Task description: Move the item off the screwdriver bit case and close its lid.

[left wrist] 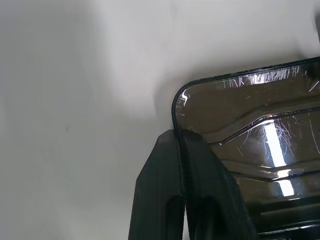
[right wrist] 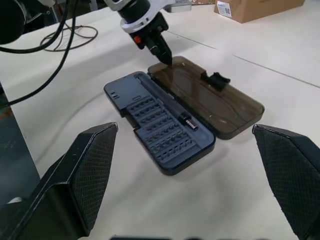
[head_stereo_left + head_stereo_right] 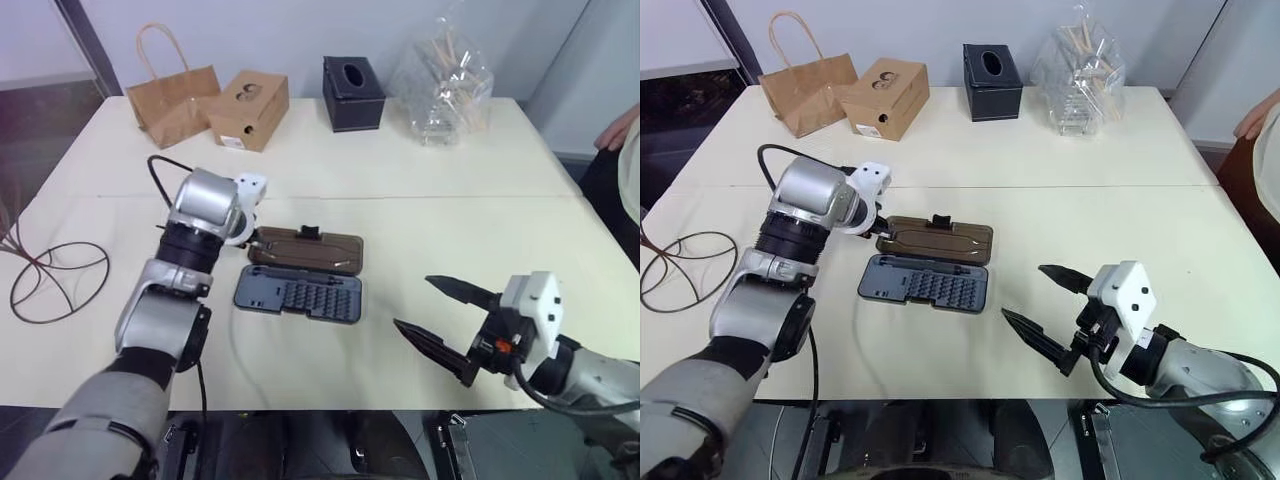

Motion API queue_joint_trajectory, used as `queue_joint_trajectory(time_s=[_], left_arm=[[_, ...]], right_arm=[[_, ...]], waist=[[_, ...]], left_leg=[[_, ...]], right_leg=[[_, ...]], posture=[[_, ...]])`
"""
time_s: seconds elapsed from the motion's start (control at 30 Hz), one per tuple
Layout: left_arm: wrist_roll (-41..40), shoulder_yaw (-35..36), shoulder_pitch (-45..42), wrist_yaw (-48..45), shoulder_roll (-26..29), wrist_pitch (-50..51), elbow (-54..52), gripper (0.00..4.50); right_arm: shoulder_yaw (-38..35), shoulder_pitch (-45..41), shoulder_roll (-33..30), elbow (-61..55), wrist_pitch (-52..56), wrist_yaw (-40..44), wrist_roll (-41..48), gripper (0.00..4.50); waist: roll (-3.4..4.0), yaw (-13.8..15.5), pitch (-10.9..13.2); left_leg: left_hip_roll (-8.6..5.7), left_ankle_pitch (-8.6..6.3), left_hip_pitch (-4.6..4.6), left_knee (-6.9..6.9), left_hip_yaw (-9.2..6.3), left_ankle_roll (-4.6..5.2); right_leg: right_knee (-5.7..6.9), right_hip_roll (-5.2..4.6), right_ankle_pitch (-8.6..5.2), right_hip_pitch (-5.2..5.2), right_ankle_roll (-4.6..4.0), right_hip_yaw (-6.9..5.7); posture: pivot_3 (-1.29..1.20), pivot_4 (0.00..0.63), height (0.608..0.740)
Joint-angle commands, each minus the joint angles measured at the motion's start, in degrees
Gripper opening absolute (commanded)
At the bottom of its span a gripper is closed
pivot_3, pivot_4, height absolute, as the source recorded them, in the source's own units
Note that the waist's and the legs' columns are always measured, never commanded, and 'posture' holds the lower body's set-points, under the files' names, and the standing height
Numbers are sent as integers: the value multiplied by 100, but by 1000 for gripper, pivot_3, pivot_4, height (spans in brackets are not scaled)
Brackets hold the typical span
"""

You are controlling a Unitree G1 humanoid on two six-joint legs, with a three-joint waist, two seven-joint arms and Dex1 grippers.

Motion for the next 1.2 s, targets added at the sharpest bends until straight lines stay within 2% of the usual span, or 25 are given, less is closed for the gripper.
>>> queue_joint_trajectory(time_s=[0.03, 0.07, 0.2, 0.27, 0.43, 0.5, 0.63, 0.8, 0.9, 1.03, 1.2], left_arm=[[-186, 153, 212, 50, 120, 344, -216, 1831], [-256, 168, 218, -1, 227, 277, -360, 2332], [-663, 305, 258, -334, 623, 105, -794, 2332], [-980, 247, 384, -807, 1033, -271, -1105, 2332], [-1517, 472, 695, -1680, 1663, -1355, -1184, 2332], [-1789, 759, 657, -1925, 1747, -1370, -957, 2332], [-1910, 661, 966, -3298, 2103, -3648, -1120, 2332], [-869, -414, 309, -4585, 1928, -6908, 270, 2332], [-149, -991, -372, -5016, 1558, -8645, 1916, 2332], [416, -1275, -1076, -5255, 1048, -9695, 3694, 2332], [933, -1400, -1417, -5120, 769, -10228, 4722, 2332]], right_arm=[[47, -206, -115, 88, -8, 165, 4, 4500], [97, -296, -149, 148, 4, 223, 1, 4500], [200, -577, -296, 389, 37, 453, -17, 4500], [214, -799, -417, 594, 57, 631, -28, 4500], [412, -1597, -717, 1187, 139, 1032, -92, 4500], [518, -1904, -800, 1381, 155, 1205, -142, 4500], [676, -2271, -913, 1662, 146, 1557, -265, 4500], [600, -2352, -1006, 1585, 253, 1831, -145, 4500], [476, -2314, -896, 1414, 383, 1625, 17, 4500], [305, -1889, -705, 902, 504, 1203, 129, 4500], [-64, -1355, -527, 364, 610, 714, 341, 4500]], waist=[[1, 18, -1], [0, 13, 0], [-4, 27, 2], [-6, 14, 5], [-4, 31, 4], [-6, 44, 5], [-6, 50, 5], [-6, 172, 5], [-7, 201, 4], [-11, 152, 6], [-15, 114, 9]], left_leg=[[0, 0, 3, 0, 0, 0], [0, 0, 4, 0, 0, 0], [-1, 0, -2, 0, -1, 0], [0, 0, -6, 1, -1, -1], [2, 2, -11, 1, 0, -3], [2, 2, -14, 1, -1, -3], [1, 2, -35, 4, 0, -3], [-20, 4, -47, 6, 12, -6], [-26, 3, -48, 9, 12, -5], [-31, -2, -57, 9, 13, 5], [-25, -6, -72, 8, 13, 15]], right_leg=[[0, 0, 0, 1, 0, 0], [1, 0, 0, 3, 0, 0], [0, -2, 0, 0, 0, -1], [0, -2, 0, -5, -1, -1], [0, -6, 1, -12, -3, -1], [-2, -8, 1, -12, -3, -3], [-5, -19, 1, -24, -3, -13], [-13, -29, 2, -27, -3, -18], [-17, -30, 2, -22, -3, -19], [-24, -29, 2, -27, 0, -19], [-12, -20, 0, -52, 2, -16]], posture=[[0, 150, 737], [0, 150, 737], [0, 150, 737], [0, 150, 737], [0, 150, 737], [0, 150, 737], [0, 150, 737], [0, 150, 737], [0, 150, 737], [0, 150, 737], [0, 150, 737]])
